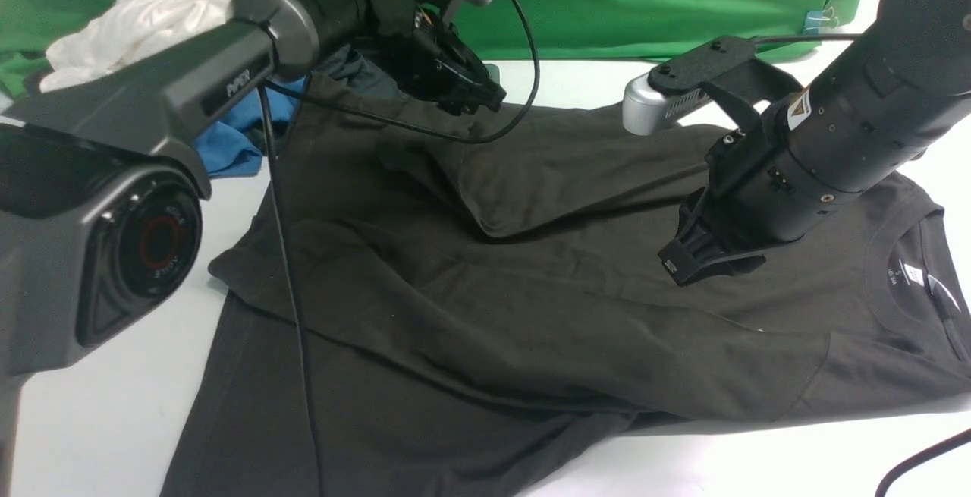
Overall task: Fold a long-sleeved shirt on a white desktop.
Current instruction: 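Grab the top left corner of the dark shirt with the left gripper, then fold the left side of the dark shirt inward over its body with the left gripper, then grasp the near edge of the shirt at its hem and shoulder corners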
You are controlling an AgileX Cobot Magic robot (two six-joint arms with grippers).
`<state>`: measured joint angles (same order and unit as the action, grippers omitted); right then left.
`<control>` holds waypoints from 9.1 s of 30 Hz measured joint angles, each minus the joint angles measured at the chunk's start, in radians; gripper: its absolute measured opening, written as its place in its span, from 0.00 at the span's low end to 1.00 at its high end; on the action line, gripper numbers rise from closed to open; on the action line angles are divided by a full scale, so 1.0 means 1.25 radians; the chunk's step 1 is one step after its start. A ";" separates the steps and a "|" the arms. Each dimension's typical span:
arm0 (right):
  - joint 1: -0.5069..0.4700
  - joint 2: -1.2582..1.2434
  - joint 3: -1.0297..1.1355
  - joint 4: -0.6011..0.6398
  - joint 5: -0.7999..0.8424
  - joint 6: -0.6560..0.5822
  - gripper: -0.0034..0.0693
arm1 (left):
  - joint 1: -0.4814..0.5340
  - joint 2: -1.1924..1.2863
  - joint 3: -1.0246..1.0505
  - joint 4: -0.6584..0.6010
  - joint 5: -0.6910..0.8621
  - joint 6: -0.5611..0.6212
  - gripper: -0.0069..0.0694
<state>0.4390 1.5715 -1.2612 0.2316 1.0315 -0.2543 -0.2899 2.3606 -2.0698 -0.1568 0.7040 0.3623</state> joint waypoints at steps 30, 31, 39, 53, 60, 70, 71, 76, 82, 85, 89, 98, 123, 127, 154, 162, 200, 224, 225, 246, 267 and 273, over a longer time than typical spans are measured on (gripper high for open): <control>0.000 0.000 0.000 0.001 -0.003 0.000 0.26 | 0.000 0.033 0.001 0.053 -0.019 0.000 0.19; 0.000 0.000 0.000 0.001 -0.003 0.000 0.26 | 0.000 0.033 0.001 0.052 -0.019 0.000 0.22; 0.000 0.000 0.000 0.001 -0.003 -0.001 0.26 | 0.003 0.033 0.001 0.053 -0.037 -0.010 0.51; 0.000 0.000 0.000 0.001 -0.003 -0.001 0.26 | 0.009 0.039 0.001 0.053 -0.094 -0.026 0.37; 0.000 0.000 0.000 0.001 -0.003 -0.001 0.26 | 0.010 0.052 0.001 0.053 -0.066 -0.027 0.35; 0.000 0.000 0.000 0.001 -0.013 -0.001 0.26 | 0.010 0.018 0.001 -0.013 -0.064 0.002 0.53; 0.000 0.000 0.000 0.001 -0.016 -0.001 0.26 | 0.008 0.024 0.001 -0.020 -0.059 0.008 0.53; 0.000 0.000 0.000 0.001 -0.018 -0.001 0.26 | 0.003 0.051 0.001 0.014 -0.061 0.018 0.51; 0.000 0.000 0.000 0.001 -0.018 -0.001 0.26 | 0.002 0.053 0.001 0.054 -0.089 -0.008 0.38; 0.000 0.000 0.000 0.001 -0.018 -0.001 0.26 | 0.002 0.053 0.001 0.059 -0.090 -0.010 0.34; 0.000 0.000 0.000 0.001 -0.018 -0.001 0.26 | 0.002 0.053 0.001 0.060 -0.091 -0.014 0.31; 0.000 0.000 0.000 0.001 -0.018 -0.001 0.26 | 0.002 0.039 0.001 0.066 -0.045 -0.016 0.14; 0.000 0.000 0.000 0.001 -0.018 -0.018 0.26 | 0.047 -0.137 0.153 0.186 0.208 -0.106 0.14; 0.000 0.000 0.000 0.001 -0.020 -0.021 0.26 | 0.064 -0.157 0.196 0.178 0.202 -0.125 0.14; 0.000 0.000 0.000 0.001 -0.034 -0.031 0.26 | 0.113 -0.357 0.266 -0.147 0.243 0.100 0.21; 0.000 0.000 0.000 0.001 -0.039 -0.033 0.26 | -0.003 -0.236 0.268 -0.019 0.165 0.100 0.23; 0.000 0.000 0.000 0.028 -0.009 -0.039 0.27 | 0.148 -0.206 0.272 0.307 0.281 -0.144 0.14; -0.001 -0.298 0.242 -0.035 -0.006 0.025 0.16 | -0.151 -0.940 1.114 0.010 0.101 0.281 0.21; -0.001 -0.307 0.257 -0.035 -0.011 0.026 0.16 | -0.161 -0.940 1.138 0.028 0.090 0.286 0.26; -0.001 -0.312 0.279 -0.016 -0.036 0.012 0.18 | -0.166 -0.725 1.229 0.277 -0.101 0.240 0.54; -0.042 -0.274 0.459 -0.355 -0.030 0.238 0.68 | -0.167 -0.986 1.110 0.115 0.249 0.217 0.14; -0.188 -0.217 0.463 -0.362 -0.087 0.434 0.79 | -0.167 -1.032 1.110 0.111 0.226 0.215 0.14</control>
<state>0.2046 1.2998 -0.6825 -0.2210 0.9228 0.2885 -0.4987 1.0706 -0.6827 -0.0180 0.9862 0.6307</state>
